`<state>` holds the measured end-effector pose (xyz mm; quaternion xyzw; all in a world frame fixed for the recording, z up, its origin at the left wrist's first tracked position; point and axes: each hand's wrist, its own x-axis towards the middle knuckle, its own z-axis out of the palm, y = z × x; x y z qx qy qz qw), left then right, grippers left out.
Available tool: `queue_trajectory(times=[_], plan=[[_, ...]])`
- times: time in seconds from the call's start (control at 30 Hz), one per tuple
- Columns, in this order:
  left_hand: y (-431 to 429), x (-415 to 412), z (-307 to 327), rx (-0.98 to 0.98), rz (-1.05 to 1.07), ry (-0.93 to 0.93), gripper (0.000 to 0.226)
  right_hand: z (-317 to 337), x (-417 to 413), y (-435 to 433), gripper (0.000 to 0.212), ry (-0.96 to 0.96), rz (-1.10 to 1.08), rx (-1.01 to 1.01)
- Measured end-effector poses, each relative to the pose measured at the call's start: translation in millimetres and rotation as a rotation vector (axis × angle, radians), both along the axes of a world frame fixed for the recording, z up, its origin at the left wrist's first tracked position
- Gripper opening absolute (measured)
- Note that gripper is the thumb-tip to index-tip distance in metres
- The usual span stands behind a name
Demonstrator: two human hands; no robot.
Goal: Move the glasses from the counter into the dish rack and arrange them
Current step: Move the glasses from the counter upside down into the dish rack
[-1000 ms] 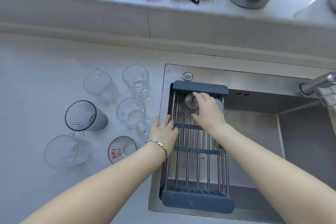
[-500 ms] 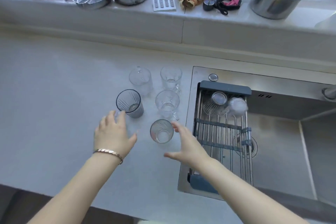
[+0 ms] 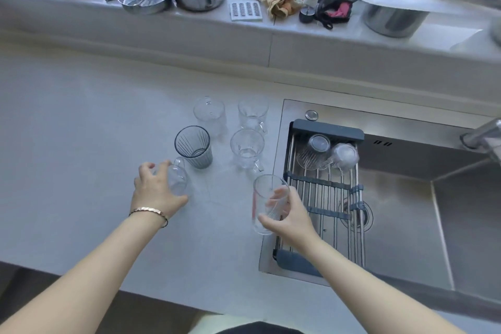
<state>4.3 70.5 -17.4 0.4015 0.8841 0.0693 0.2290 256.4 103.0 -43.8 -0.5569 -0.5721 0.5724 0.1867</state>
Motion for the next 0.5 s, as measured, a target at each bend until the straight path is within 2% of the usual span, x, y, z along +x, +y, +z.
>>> queue_trajectory(times=[0.1, 0.2, 0.27, 0.33, 0.4, 0.5], plan=[[-5.8, 18.0, 8.7, -0.014, -0.050, 0.001, 0.070, 14.7, 44.7, 4.4, 0.046, -0.038, 0.001, -0.063], [-15.3, 58.3, 19.2, 0.036, -0.175, -0.039, 0.083, 21.9, 88.1, 9.3, 0.053, -0.152, 0.006, -0.100], [-16.0, 86.9, 26.6, 0.065, -0.255, -0.087, 0.091, 21.2, 111.0, 15.2, 0.043, -0.196, -0.039, -0.145], [-10.6, 110.3, 30.8, 0.098, -0.313, -0.166, 0.094, 24.1, 128.1, 23.1, 0.025, -0.105, -0.170, -0.308], [-2.4, 129.7, 31.2, 0.140, -0.390, -0.205, 0.094, 29.2, 140.7, 33.1, 0.020, -0.041, -0.253, -0.455], [9.8, 152.4, 31.7, 0.162, -0.468, -0.234, 0.085, 28.8, 150.1, 53.0, 0.032, -0.249, -0.176, -0.362]])
